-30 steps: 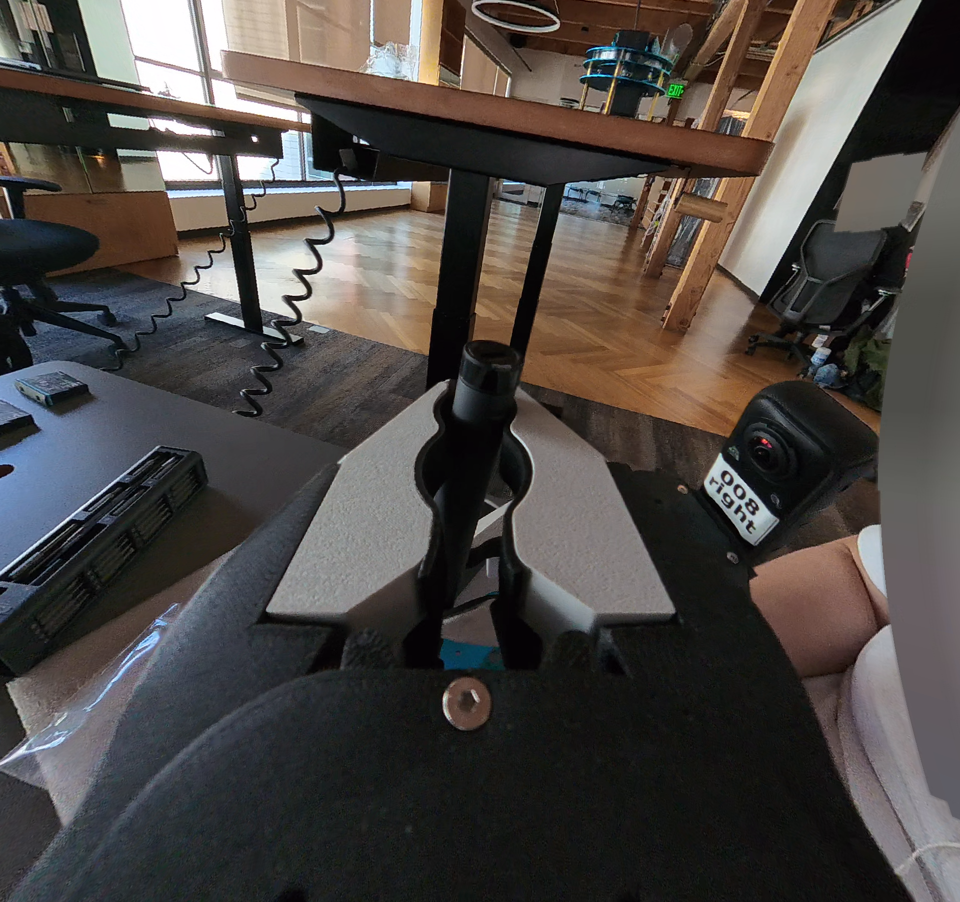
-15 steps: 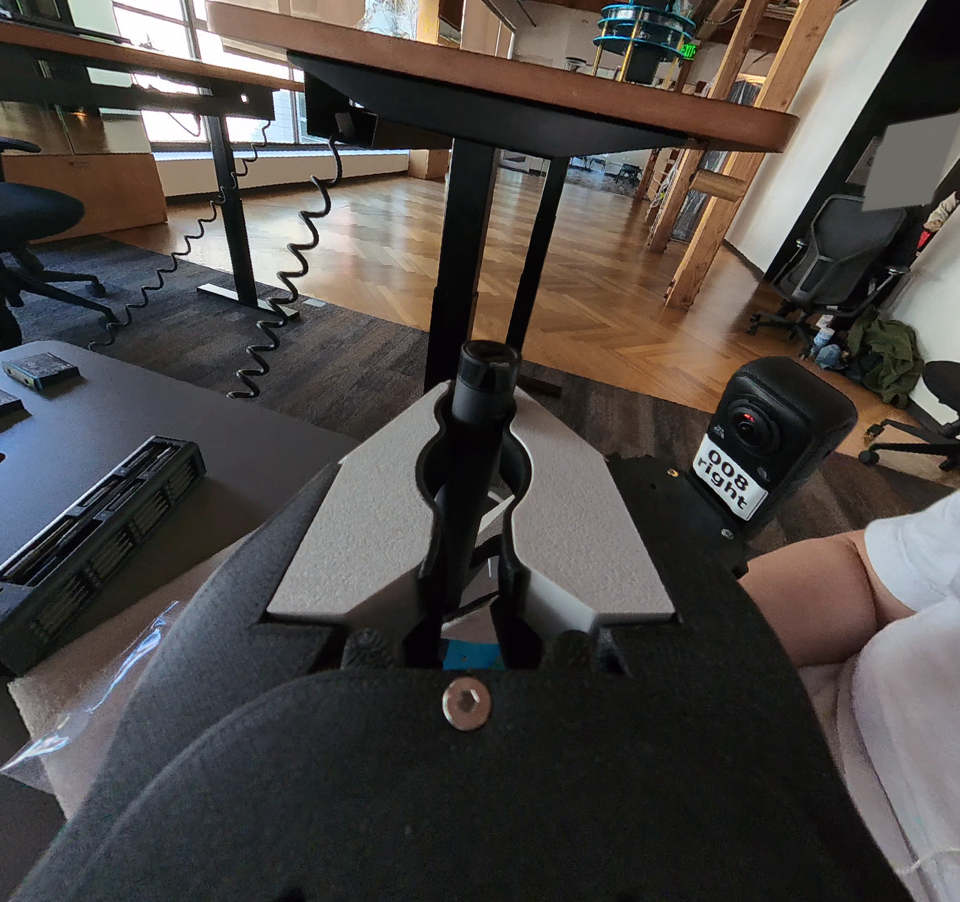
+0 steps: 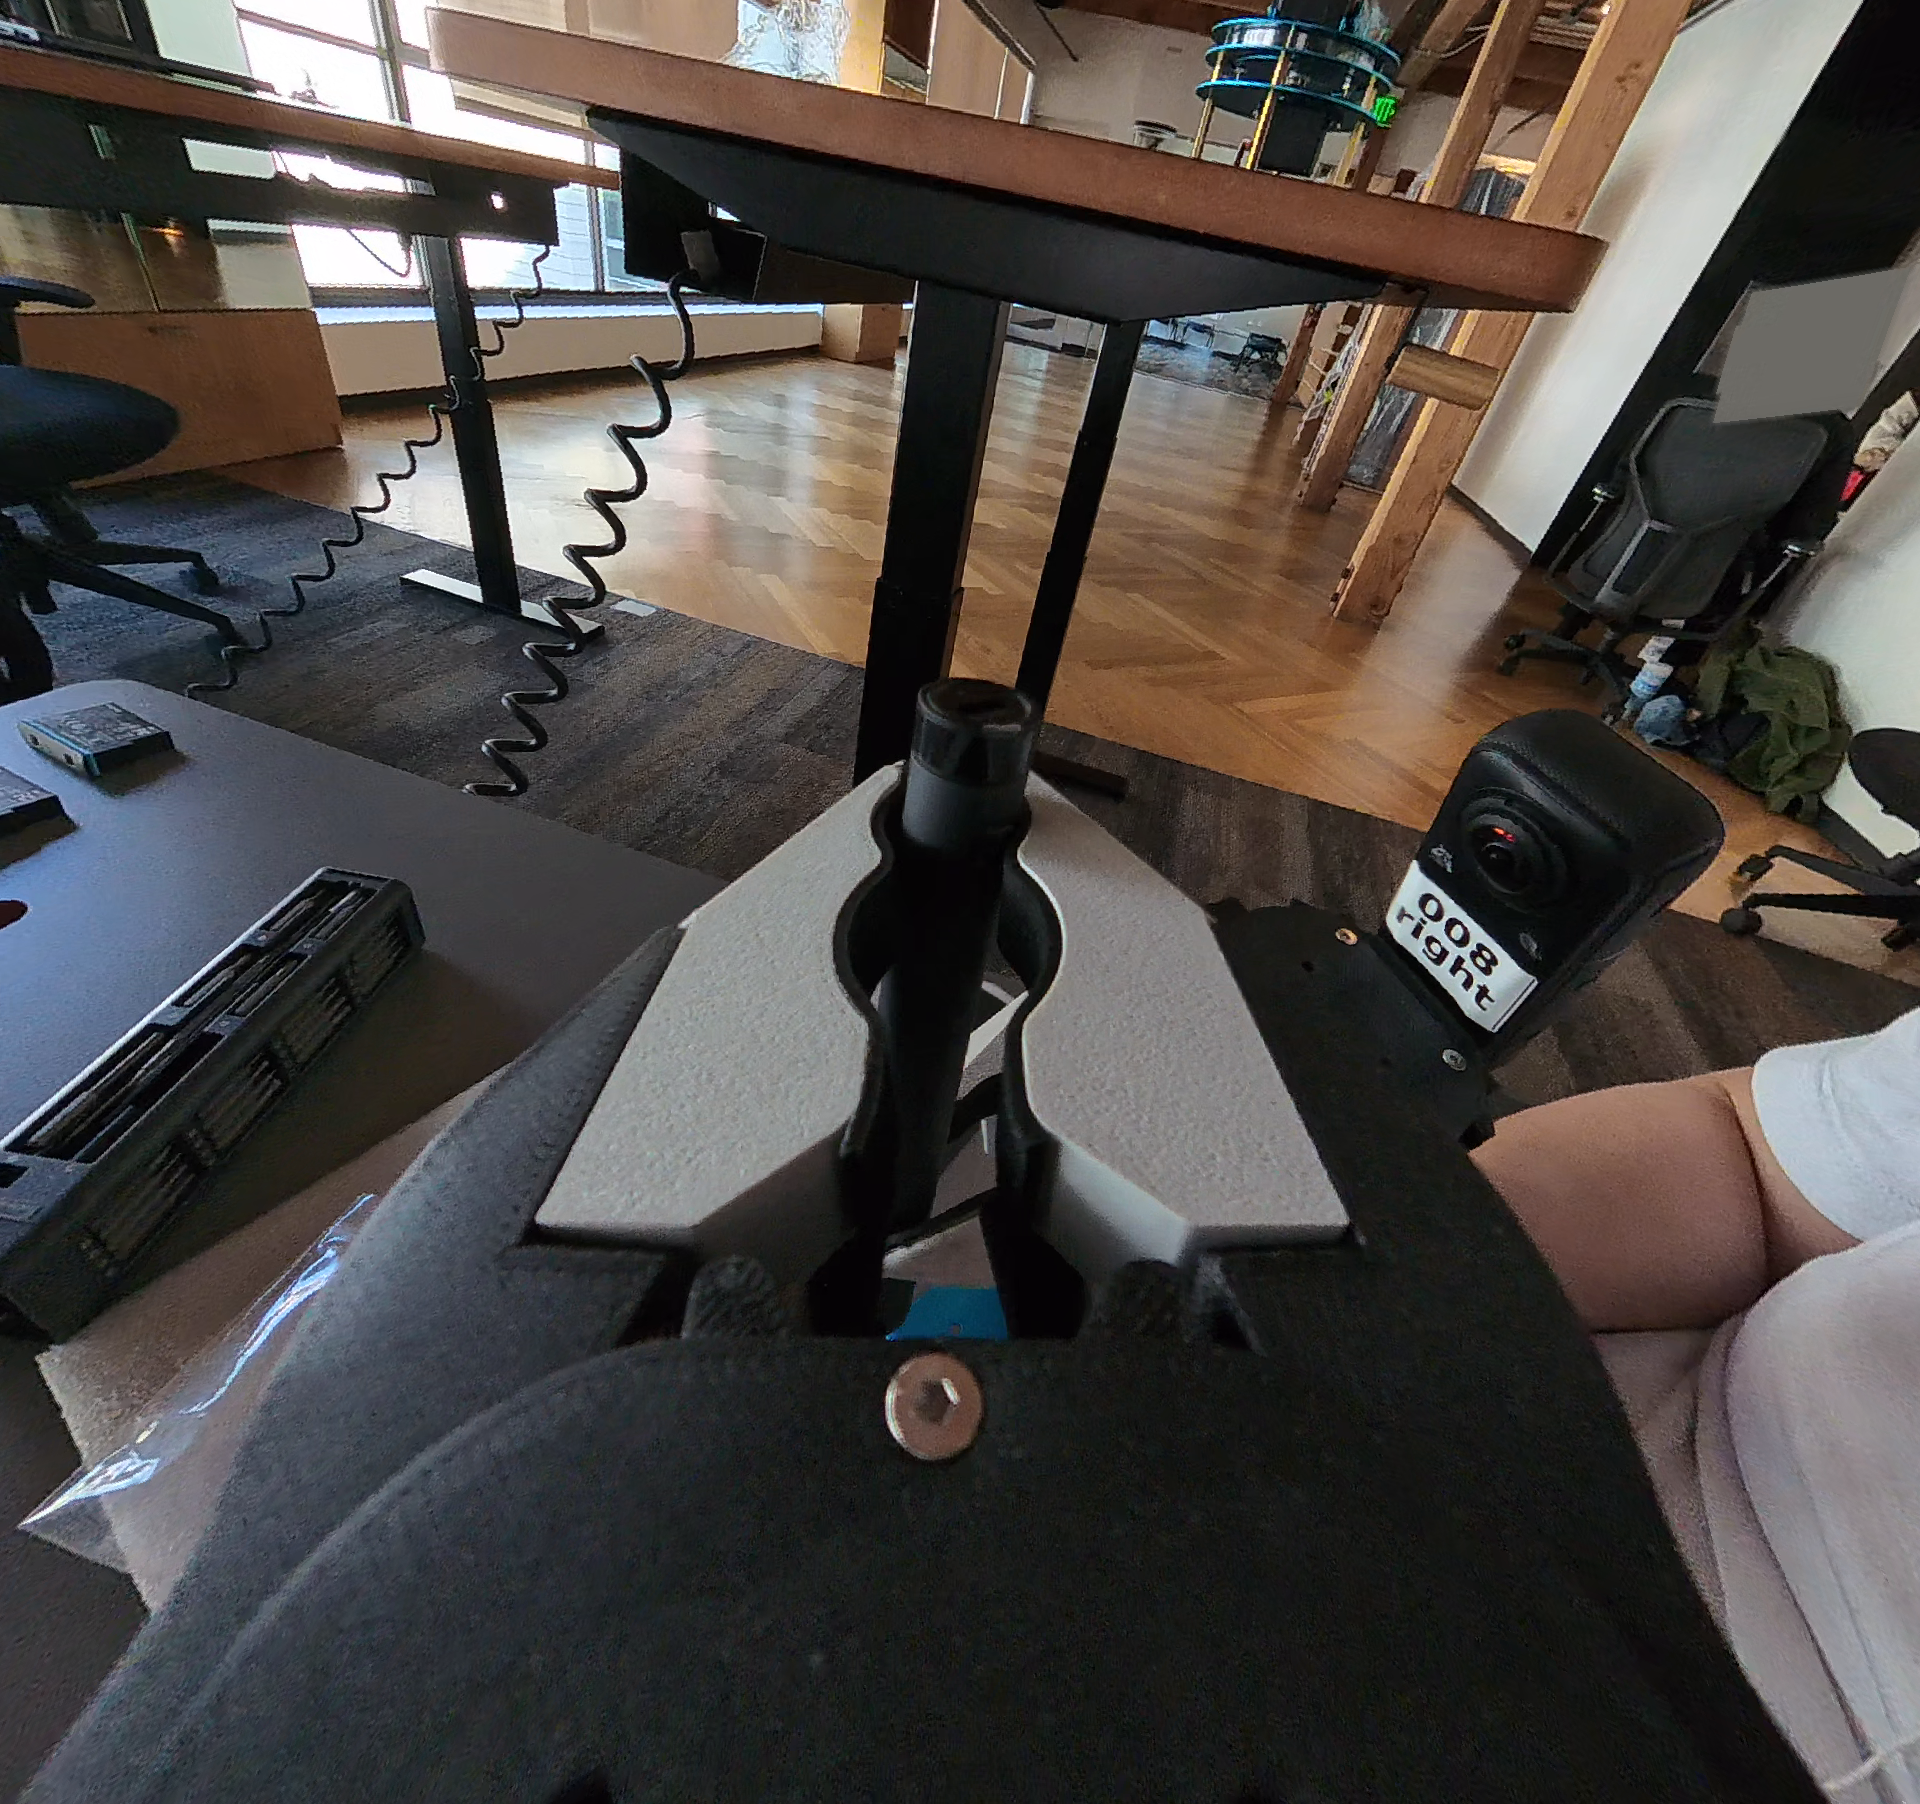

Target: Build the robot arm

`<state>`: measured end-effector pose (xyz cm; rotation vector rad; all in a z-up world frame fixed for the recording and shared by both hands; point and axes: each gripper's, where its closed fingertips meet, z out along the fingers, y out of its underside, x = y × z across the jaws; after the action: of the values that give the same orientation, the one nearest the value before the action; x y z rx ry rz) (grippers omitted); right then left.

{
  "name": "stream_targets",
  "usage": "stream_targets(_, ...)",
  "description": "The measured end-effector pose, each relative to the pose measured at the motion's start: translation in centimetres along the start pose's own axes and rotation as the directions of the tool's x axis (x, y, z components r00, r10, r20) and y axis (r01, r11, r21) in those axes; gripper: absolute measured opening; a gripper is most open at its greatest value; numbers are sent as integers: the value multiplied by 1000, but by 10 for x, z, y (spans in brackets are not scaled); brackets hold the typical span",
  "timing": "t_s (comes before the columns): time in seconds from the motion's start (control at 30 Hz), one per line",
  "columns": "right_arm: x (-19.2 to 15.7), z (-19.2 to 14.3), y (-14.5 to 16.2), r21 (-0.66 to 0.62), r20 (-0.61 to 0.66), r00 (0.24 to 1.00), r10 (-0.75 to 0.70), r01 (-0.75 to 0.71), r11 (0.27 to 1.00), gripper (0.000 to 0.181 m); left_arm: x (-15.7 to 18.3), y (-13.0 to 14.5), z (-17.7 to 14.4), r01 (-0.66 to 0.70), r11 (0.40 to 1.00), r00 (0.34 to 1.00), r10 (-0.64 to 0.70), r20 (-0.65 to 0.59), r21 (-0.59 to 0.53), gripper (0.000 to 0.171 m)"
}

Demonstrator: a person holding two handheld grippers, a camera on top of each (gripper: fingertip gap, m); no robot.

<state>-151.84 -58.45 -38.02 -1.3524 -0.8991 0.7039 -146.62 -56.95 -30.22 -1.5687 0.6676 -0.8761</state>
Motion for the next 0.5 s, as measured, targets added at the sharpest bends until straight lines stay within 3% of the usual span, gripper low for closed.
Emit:
stream_targets(0.17, 1, 1, 0, 3, -6, 999, 40, -40, 999, 17, -2, -1, -1, 36, 999, 999, -35, -18, 18, 13)
stream_targets(0.5, 1, -2, 0, 5, -37, 998, -54, 54, 999, 17, 4, 1, 2, 20, 1000, 999, -20, -36, -2, 13)
